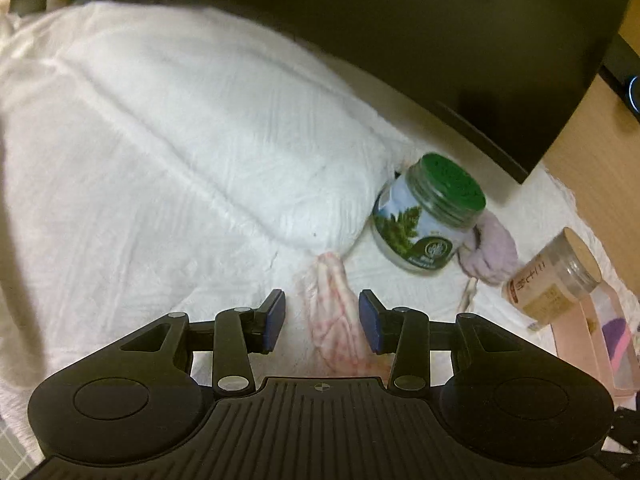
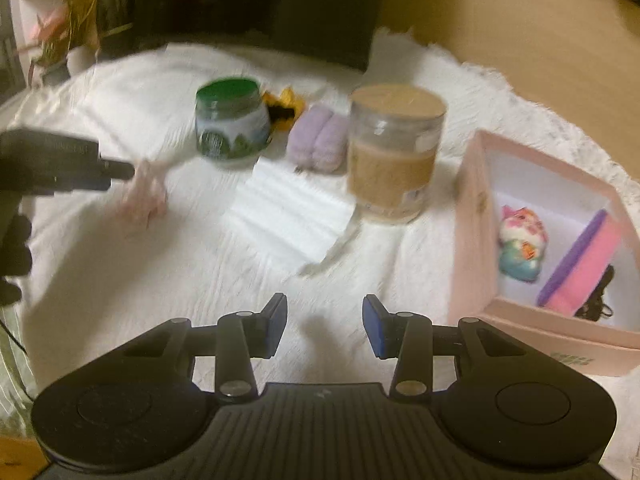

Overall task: Organize soft objects
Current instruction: 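Reach the left gripper to the pink fabric item and grasp it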

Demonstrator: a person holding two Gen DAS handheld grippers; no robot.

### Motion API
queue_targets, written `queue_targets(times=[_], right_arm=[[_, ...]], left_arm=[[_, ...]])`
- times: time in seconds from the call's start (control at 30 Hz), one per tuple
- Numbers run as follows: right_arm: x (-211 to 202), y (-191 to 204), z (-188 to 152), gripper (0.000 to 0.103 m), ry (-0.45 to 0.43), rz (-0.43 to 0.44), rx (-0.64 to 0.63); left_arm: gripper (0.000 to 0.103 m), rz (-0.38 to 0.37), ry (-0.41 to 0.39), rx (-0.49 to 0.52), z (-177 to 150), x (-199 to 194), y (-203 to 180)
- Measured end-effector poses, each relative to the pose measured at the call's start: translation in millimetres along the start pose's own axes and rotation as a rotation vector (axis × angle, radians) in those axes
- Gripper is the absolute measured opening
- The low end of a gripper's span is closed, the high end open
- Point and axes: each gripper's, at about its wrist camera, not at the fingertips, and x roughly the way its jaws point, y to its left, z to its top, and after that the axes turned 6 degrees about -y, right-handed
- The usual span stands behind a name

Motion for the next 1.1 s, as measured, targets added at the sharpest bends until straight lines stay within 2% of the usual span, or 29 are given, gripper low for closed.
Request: queue_targets(times=[0.07,0.13,0.23,0.27,0.47,0.6,0.7,0.87,0.93,1.0,1.1], right_arm=[[5.1,2.7,-4.2,0.041,0.023,-0.009,-0.007],[10.1,1.6,-7.7,0.041,0.043,-0.012,-0.002],[12.3,1.8,-10.1,0.047,0.036,-0.023,0.013],[12.3,1.1,-10.7,0.048,0.033,-0.024,0.019],[14.4,-5.3,-15.4,0.062,0.004,-0.034,0.069],[16.9,-8.5,-15.4,0.065,-0.011,-0.027,0.075],[19.0,-9.9,-15.9,0.069,-0.031,-0.019,0.075],[18.5,-9.5,-24.4,0.074,-0.098,-0.02,0.077],[16.8,-8.8,-32.2,0.075,-0.146,-0.027,0.081],[16.9,-9.0,-32.2,0.076,-0.151,-0.025,0.081],[18.2,-10.4,-30.8,0.078,-0.15,-0.02,0.082]], left_arm=[[0.051,-0.01,0.015,0.016,-1.8,3.3,-2.8],[0.063,-0.018,0.02,0.042,-5.0,4.4,-8.4],[0.076,-0.033,0.031,0.078,-6.9,7.3,-17.6],[0.077,-0.032,0.033,0.087,-8.6,8.6,-20.1],[0.078,-0.007,0.038,0.154,-13.8,6.4,-32.6],[0.078,-0.006,0.033,0.175,-17.5,0.1,-39.8],[0.074,-0.049,0.039,0.181,-20.3,-3.8,-47.4],[0.073,-0.107,0.042,0.204,-30.1,-14.1,-61.4],[0.073,-0.092,0.02,0.214,-31.9,-20.8,-63.5],[0.073,-0.043,-0.011,0.212,-29.7,-25.2,-62.1],[0.073,0.014,-0.007,0.17,-22.0,-19.0,-55.0]])
